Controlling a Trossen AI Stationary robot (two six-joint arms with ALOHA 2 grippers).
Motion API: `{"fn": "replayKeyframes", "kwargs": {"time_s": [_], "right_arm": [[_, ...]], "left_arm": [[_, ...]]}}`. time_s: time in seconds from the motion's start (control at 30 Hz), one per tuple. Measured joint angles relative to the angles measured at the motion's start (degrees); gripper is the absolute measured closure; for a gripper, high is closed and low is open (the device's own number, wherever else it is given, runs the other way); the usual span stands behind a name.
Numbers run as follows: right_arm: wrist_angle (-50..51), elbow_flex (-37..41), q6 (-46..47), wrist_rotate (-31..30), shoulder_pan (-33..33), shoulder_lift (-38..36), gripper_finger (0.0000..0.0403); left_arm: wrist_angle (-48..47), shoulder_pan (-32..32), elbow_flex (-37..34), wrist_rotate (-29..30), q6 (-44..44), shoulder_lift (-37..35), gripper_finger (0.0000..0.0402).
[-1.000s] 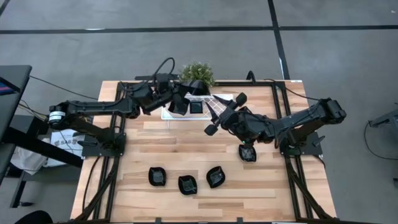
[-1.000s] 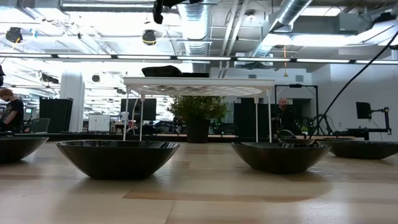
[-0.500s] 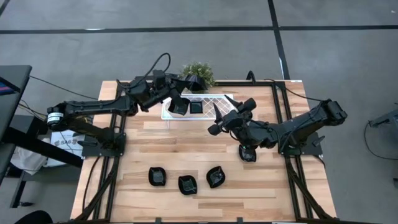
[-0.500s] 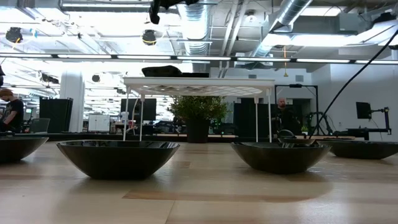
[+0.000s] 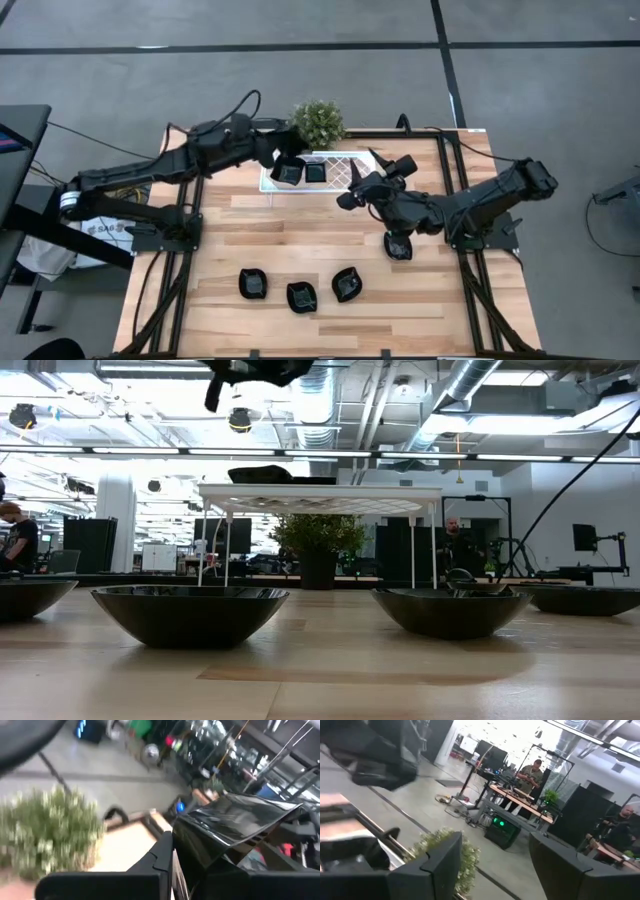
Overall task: Pick & Place Mini shaped plates
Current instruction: Stack the distorted square plate on top of the stacked distorted square plate on the shelf
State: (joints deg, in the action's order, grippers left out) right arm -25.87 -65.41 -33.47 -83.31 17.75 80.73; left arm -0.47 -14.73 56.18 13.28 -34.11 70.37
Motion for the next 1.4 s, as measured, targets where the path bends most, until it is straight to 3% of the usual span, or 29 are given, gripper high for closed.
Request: {"fn": "replayKeyframes", "kwargs": {"time_s": [0.17,0.3,0.5,0.63,0.77,0.87,1.0,1.1,1.4], "right_arm": [[7.4,0.0,0.0,-5.7,-0.5,0.0,0.0178],[15.0,0.0,2.5,-6.7,-0.7,-0.2,0.0184],[30.8,0.0,17.9,-6.0,-1.6,-5.5,0.0195],[47.0,0.0,35.7,0.4,-2.7,-11.6,0.0194],[62.3,0.0,53.3,14.3,-5.9,-17.1,0.0194],[69.9,0.0,60.7,24.5,-8.7,-19.4,0.0195],[74.4,0.0,63.4,32.8,-11.0,-20.2,0.0193],[76.3,0.0,63.4,35.4,-11.6,-19.9,0.0191],[80.1,0.1,63.5,36.1,-11.4,-19.7,0.0192]], "left_arm": [[-4.0,-5.0,0.0,-11.4,-6.4,0.7,0.038],[-5.3,-7.8,0.1,-16.9,-7.8,1.4,0.038],[-13.0,-11.8,4.1,-20.8,-7.8,1.4,0.038],[-14.7,-12.9,5.6,-23.8,-8.1,1.9,0.038],[-16.0,-13.2,6.5,-27.7,-9.9,4.2,0.038],[-18.9,-14.0,8.1,-33.0,-10.4,7.3,0.038],[-22.3,-16.0,10.8,-39.5,-10.8,11.5,0.038],[-25.2,-18.0,12.5,-44.4,-10.8,13.9,0.038],[-37.5,-23.6,13.2,-48.7,-8.3,16.5,0.038]]}}
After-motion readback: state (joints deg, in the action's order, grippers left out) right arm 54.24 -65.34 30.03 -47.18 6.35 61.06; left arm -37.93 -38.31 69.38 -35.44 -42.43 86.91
